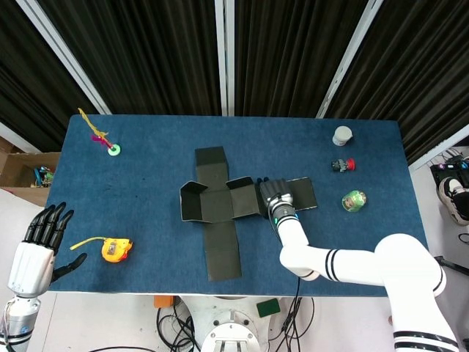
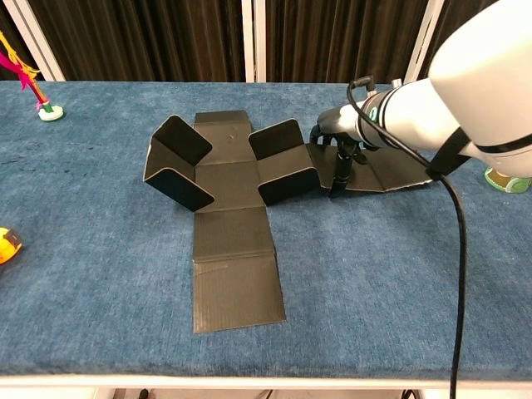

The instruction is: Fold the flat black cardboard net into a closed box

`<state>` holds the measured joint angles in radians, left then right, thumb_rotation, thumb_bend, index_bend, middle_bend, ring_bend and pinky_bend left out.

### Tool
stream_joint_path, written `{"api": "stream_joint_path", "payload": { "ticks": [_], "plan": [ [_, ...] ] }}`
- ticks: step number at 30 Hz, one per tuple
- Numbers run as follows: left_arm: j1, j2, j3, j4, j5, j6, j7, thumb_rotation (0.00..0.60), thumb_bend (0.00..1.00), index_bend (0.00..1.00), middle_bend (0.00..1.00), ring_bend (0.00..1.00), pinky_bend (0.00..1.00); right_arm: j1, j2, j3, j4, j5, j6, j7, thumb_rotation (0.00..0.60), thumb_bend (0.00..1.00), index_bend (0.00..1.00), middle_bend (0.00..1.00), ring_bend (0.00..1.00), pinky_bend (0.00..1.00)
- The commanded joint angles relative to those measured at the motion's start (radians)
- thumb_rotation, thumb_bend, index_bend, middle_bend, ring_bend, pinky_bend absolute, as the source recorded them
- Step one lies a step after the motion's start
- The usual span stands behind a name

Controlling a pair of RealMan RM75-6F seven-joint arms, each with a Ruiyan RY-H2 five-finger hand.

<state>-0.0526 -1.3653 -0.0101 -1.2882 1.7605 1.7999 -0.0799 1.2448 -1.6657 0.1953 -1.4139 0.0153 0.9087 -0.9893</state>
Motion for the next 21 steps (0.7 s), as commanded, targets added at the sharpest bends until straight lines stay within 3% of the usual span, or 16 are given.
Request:
{"api": "stream_joint_path", "payload": {
  "ticks": [1,5,6,9,11,16,21],
  "plan": [
    [-0.038,0.007,-0.003,-0.015,-0.030,-0.081,-0.047,0.600,0.00,0.04,0.00,0.01,0.14,-0.027,0.026,0.002,-0.038,-0.063,-0.001,0.047,0.600,0.32,0.39,0.26,0.74,1.00],
    [-0.123,0.001,-0.032,-0.046,-0.099,-0.253,-0.086,0.600,0.00,0.04,0.00,0.14,0.28,-0.047,0.039,-0.010,-0.067,-0.139,-0.005,0.086,0.600,0.32,0.39,0.29,0.74,1.00],
    [-0.145,-0.009,-0.044,-0.043,-0.110,-0.284,-0.082,0.600,0.00,0.05,0.00,0.20,0.35,-0.049,0.039,-0.012,-0.071,-0.153,-0.005,0.092,0.600,0.32,0.39,0.29,0.74,1.00],
    [-0.219,-0.058,-0.079,-0.011,-0.145,-0.387,-0.051,0.600,0.00,0.05,0.04,0.44,0.73,-0.051,0.036,-0.020,-0.080,-0.196,-0.002,0.106,0.600,0.32,0.39,0.31,0.74,1.00],
    [-0.268,-0.091,-0.098,0.011,-0.170,-0.459,-0.020,0.600,0.00,0.05,0.06,0.51,0.81,-0.050,0.031,-0.029,-0.080,-0.224,0.004,0.109,0.600,0.32,0.39,0.32,0.74,1.00],
    [-0.358,-0.156,-0.118,0.028,-0.235,-0.617,0.032,0.600,0.00,0.00,0.01,0.54,0.86,-0.040,0.016,-0.047,-0.074,-0.254,0.026,0.093,0.600,0.32,0.39,0.33,0.74,1.00],
    [-0.397,-0.228,-0.117,0.059,-0.243,-0.643,0.075,0.600,0.00,0.00,0.00,0.52,0.83,-0.026,0.005,-0.055,-0.063,-0.257,0.040,0.071,0.600,0.32,0.39,0.33,0.74,1.00]
  ]
}}
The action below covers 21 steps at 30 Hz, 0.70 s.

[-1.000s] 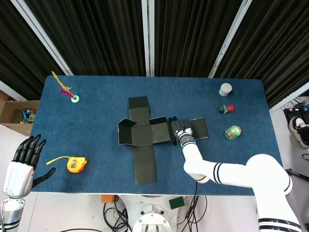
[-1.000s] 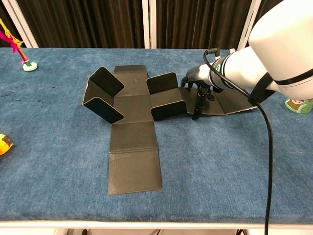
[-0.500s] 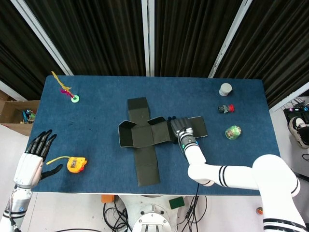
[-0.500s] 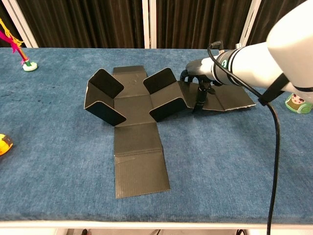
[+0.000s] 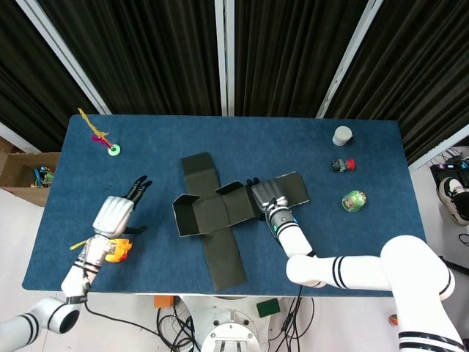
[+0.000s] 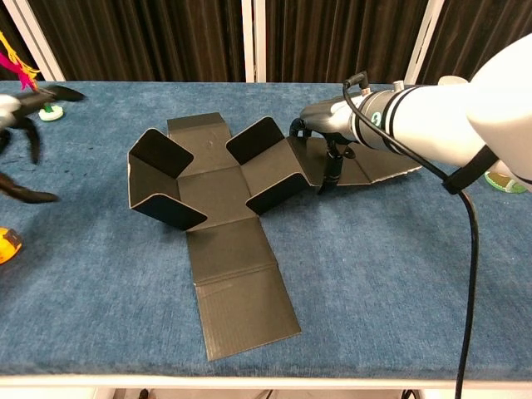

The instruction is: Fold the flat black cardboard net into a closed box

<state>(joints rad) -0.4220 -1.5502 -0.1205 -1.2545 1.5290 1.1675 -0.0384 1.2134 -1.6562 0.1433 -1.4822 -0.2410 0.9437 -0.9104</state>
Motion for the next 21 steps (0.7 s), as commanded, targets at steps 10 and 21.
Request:
{"api": "stream_joint_path", "payload": {
  "ticks": [10,21],
  "plan": [
    [-0.082,-0.143,-0.028,0.043,-0.029,-0.015,-0.065,0.600,0.00,0.00,0.00,0.52,0.83,0.024,-0.028,-0.010,0.023,-0.028,0.011,-0.031,0.600,0.32,0.39,0.33,0.74,1.00],
    [-0.145,-0.096,-0.016,-0.066,-0.036,-0.119,-0.373,0.600,0.00,0.00,0.00,0.50,0.83,0.061,-0.002,-0.077,-0.026,-0.207,0.055,-0.139,0.600,0.32,0.40,0.33,0.74,1.00]
  ]
}}
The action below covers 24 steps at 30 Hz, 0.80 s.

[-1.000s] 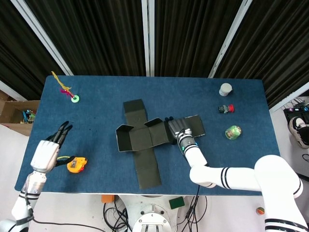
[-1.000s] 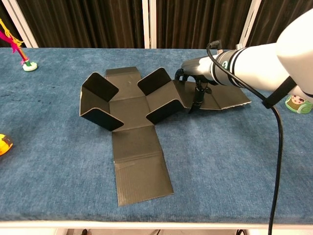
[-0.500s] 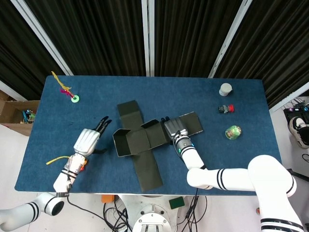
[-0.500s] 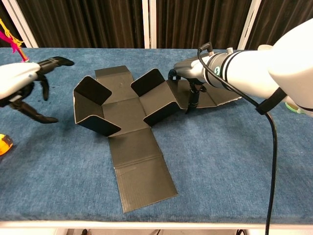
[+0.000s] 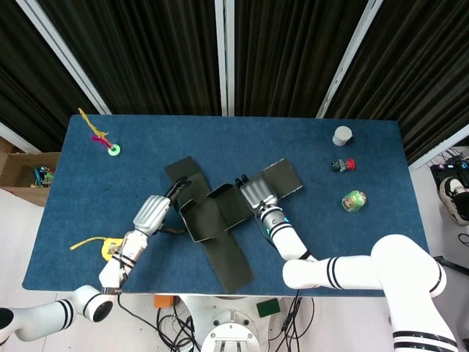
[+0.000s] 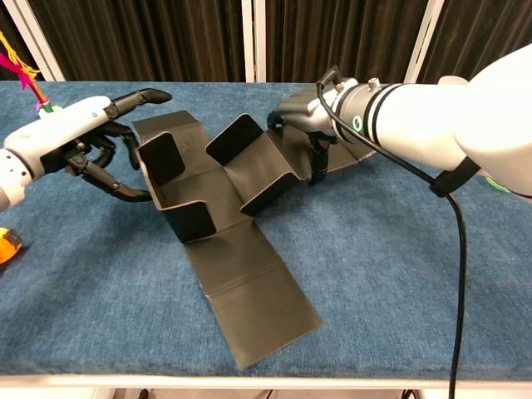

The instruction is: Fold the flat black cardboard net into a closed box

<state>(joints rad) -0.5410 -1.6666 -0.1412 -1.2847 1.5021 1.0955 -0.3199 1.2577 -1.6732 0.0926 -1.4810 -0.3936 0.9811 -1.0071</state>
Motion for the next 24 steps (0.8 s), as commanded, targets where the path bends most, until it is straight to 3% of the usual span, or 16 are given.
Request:
{"api": "stream_joint_path", "payload": {
  "ticks": [1,9,24],
  "plan": [
    [-0.031,0.024,0.006,-0.040,-0.012,-0.059,-0.118,0.600,0.00,0.00,0.00,0.50,0.83,0.021,0.018,-0.031,-0.036,-0.067,0.020,-0.054,0.600,0.32,0.40,0.33,0.74,1.00],
    [-0.056,0.032,0.021,-0.029,-0.032,-0.122,-0.277,0.600,0.00,0.00,0.00,0.50,0.83,0.050,0.040,-0.080,-0.062,-0.216,0.017,-0.124,0.600,0.32,0.42,0.34,0.74,1.00],
    [-0.086,0.072,0.065,-0.044,-0.006,-0.180,-0.525,0.600,0.00,0.00,0.00,0.49,0.83,0.064,0.087,-0.126,-0.067,-0.477,-0.031,-0.126,0.600,0.32,0.44,0.35,0.74,1.00]
  ]
}}
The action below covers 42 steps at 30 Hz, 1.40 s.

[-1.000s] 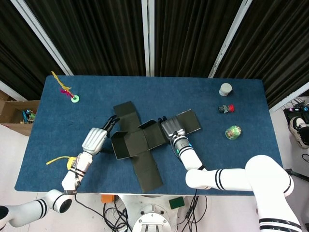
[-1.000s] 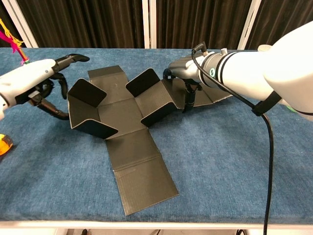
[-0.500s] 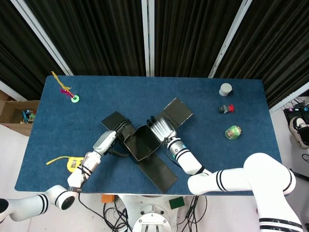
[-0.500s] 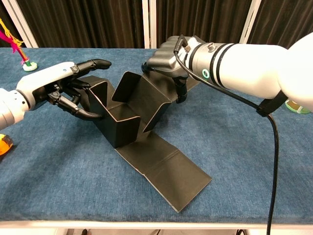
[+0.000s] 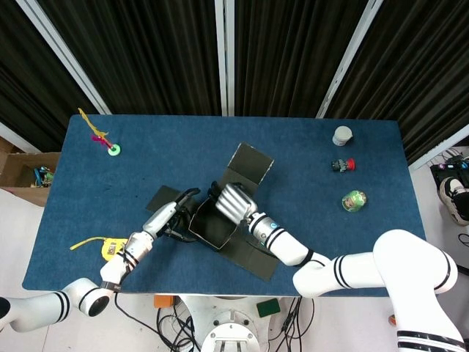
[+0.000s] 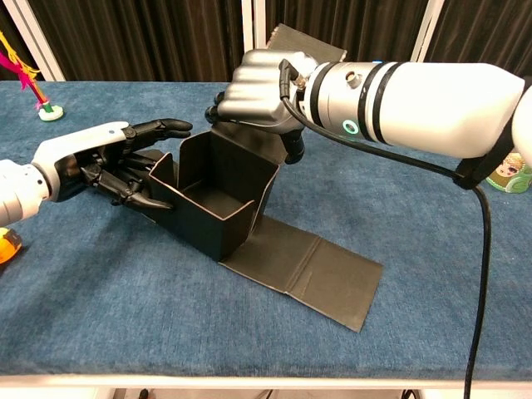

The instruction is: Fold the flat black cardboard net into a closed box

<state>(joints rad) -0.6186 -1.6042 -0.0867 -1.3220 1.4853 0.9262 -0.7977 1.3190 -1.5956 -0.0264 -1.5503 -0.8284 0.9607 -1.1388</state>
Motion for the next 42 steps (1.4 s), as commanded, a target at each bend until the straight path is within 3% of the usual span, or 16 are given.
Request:
{"api": "stream_joint_path", "payload": {
  "ticks": [1,18,27,30,32,33,42],
  "plan": [
    [-0.010,0.011,0.014,-0.008,0.014,-0.013,-0.062,0.600,0.00,0.00,0.00,0.49,0.83,0.001,0.010,-0.007,0.004,-0.055,-0.013,0.009,0.600,0.32,0.44,0.35,0.74,1.00],
    [-0.062,0.013,0.083,0.012,0.083,-0.058,-0.370,0.600,0.00,0.00,0.02,0.49,0.83,-0.026,-0.010,0.006,0.072,-0.262,-0.048,0.104,0.600,0.32,0.45,0.35,0.74,1.00],
    [-0.079,0.003,0.107,0.040,0.089,-0.066,-0.448,0.600,0.00,0.17,0.19,0.52,0.83,-0.047,-0.031,0.031,0.089,-0.334,-0.047,0.152,0.600,0.32,0.44,0.33,0.74,1.00],
    [-0.078,0.001,0.109,0.044,0.079,-0.066,-0.439,0.600,0.00,0.23,0.23,0.54,0.83,-0.061,-0.031,0.038,0.084,-0.344,-0.050,0.178,0.600,0.28,0.29,0.27,0.74,1.00],
    [-0.079,0.001,0.110,0.044,0.074,-0.068,-0.431,0.600,0.00,0.26,0.25,0.54,0.83,-0.070,-0.027,0.045,0.074,-0.344,-0.052,0.197,0.600,0.22,0.06,0.17,0.73,1.00],
    [-0.079,0.001,0.111,0.042,0.072,-0.068,-0.430,0.600,0.00,0.26,0.25,0.54,0.83,-0.074,-0.025,0.049,0.069,-0.345,-0.053,0.207,0.600,0.20,0.03,0.15,0.73,1.00],
    [-0.080,0.006,0.117,0.031,0.070,-0.058,-0.423,0.600,0.00,0.25,0.25,0.54,0.83,-0.104,0.003,0.074,0.017,-0.353,-0.061,0.263,0.600,0.12,0.00,0.00,0.67,1.00]
  ]
}}
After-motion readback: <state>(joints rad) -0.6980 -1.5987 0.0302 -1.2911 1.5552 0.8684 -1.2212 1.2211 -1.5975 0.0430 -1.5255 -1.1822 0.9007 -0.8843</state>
